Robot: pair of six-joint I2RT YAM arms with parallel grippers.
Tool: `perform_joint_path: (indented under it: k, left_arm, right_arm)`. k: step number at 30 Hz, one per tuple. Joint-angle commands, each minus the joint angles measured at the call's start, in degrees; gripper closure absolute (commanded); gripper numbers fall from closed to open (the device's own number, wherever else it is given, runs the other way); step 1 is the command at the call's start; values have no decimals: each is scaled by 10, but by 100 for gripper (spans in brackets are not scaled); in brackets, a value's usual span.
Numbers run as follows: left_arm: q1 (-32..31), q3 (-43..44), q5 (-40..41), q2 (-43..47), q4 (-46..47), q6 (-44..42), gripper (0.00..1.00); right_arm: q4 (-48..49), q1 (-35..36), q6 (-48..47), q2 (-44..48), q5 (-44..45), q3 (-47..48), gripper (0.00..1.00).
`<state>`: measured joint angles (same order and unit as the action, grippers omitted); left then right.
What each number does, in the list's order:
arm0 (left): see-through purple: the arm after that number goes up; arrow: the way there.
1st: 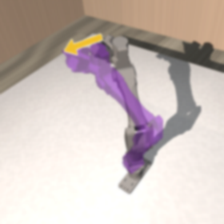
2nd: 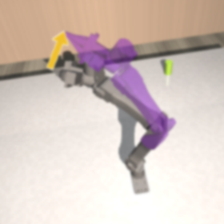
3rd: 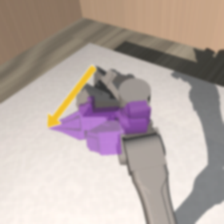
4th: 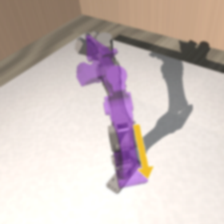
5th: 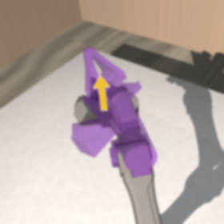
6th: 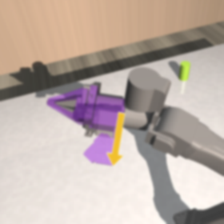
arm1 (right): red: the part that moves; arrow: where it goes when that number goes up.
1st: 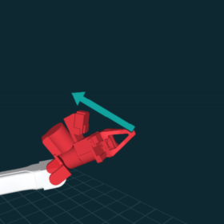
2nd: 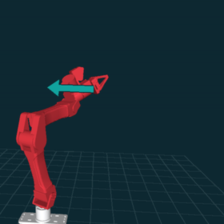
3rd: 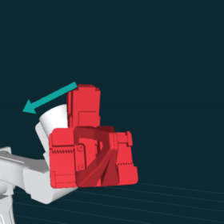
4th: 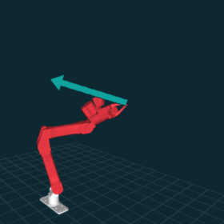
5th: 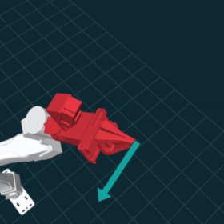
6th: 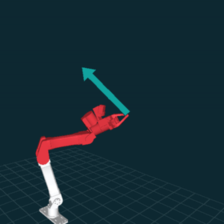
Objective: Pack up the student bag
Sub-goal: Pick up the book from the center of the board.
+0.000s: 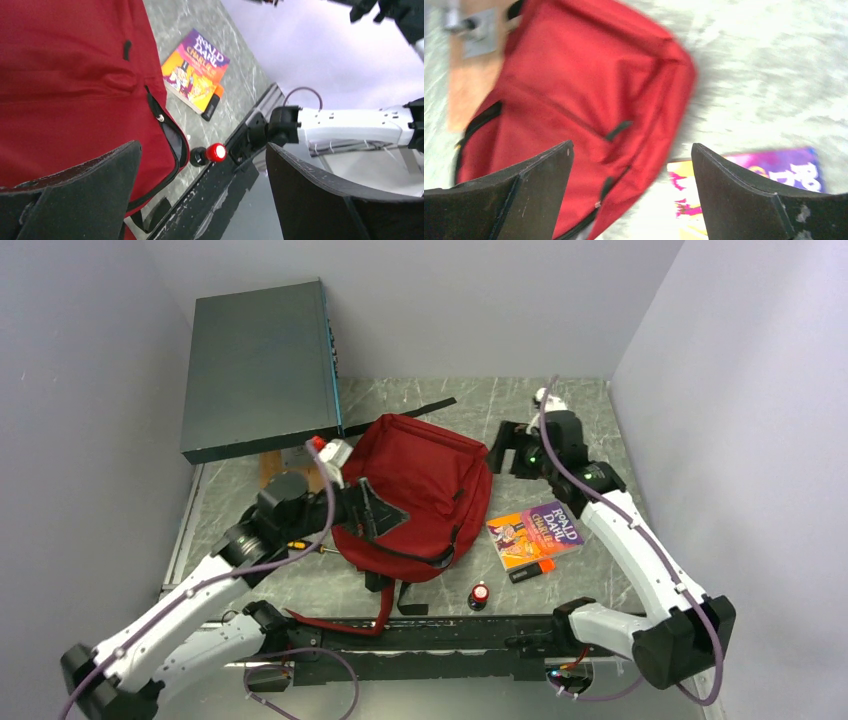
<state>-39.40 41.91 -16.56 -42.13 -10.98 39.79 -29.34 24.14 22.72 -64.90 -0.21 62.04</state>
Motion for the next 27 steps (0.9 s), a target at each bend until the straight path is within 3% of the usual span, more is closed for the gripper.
perform_joint_path:
  k: [1,7,10,14,18,27]
  left_arm:
    - [-12,45,-103,-94,45,-33,0]
    - [-125,145,-13,-268,64,-73,1]
    - [-150,200,-3,-367,77,-54,5]
    - [-167,265,19,-493,82,-13,10]
    - [-179,338,43,-597,49,28,12]
    - [-204,378,78,-701,54,121,11]
  right_arm:
    - [-32,-120,22,-6,5,-43,10]
    - [-22,-274,17,-56,-64,-91,9]
    - [1,-310,13,-82,-77,-107,8]
    - [26,-320,22,-113,-75,-111,7]
    - [19,-321,15,-137,-20,-104,7]
    - [38,-322,3,-163,16,-125,7]
